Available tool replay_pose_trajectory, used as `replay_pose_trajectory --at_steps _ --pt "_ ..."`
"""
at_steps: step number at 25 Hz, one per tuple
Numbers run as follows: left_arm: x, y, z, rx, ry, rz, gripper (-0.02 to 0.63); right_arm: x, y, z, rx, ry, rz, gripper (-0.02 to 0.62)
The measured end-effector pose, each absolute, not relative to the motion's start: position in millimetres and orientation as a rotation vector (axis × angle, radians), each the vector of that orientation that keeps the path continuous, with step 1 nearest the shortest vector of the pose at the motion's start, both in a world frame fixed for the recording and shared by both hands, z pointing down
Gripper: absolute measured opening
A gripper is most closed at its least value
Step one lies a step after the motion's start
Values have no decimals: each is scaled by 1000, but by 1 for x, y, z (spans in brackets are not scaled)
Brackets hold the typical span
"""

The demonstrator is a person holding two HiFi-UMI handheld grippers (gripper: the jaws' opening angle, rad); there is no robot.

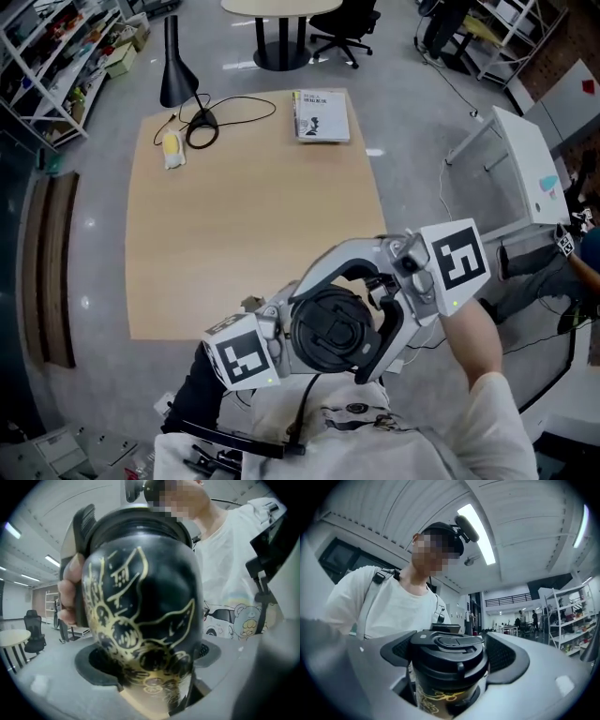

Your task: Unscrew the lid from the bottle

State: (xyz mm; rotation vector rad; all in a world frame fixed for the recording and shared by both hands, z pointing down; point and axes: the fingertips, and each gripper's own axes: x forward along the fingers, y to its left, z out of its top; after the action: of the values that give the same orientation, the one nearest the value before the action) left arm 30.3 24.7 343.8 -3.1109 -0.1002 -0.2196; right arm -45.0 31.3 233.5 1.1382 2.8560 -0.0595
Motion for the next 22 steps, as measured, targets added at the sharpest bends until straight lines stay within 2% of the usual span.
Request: replay_pose_trajectory --at_steps 3,6,11,15,17,22 --pt "14 14 342 -3135 -3 -183 431 -56 17 216 1004 2810 -54 466" --pt "-11 -23 344 -3141 317 -159 431 -64 -29 204 546 2854 -31 466" --pt "-106 -114 357 -2816 1361 -319 433 -27 -146 241 -705 2918 65 468" --pt "-186 -153 359 -2446 2095 -271 433 19 -180 275 -1273 2742 40 466" --pt "-203 -160 363 -2416 2228 -191 433 31 -183 289 -1413 2718 73 466" --pt "-193 -176 365 -2409 2172 -239 433 41 -183 304 -1456 2747 124 466"
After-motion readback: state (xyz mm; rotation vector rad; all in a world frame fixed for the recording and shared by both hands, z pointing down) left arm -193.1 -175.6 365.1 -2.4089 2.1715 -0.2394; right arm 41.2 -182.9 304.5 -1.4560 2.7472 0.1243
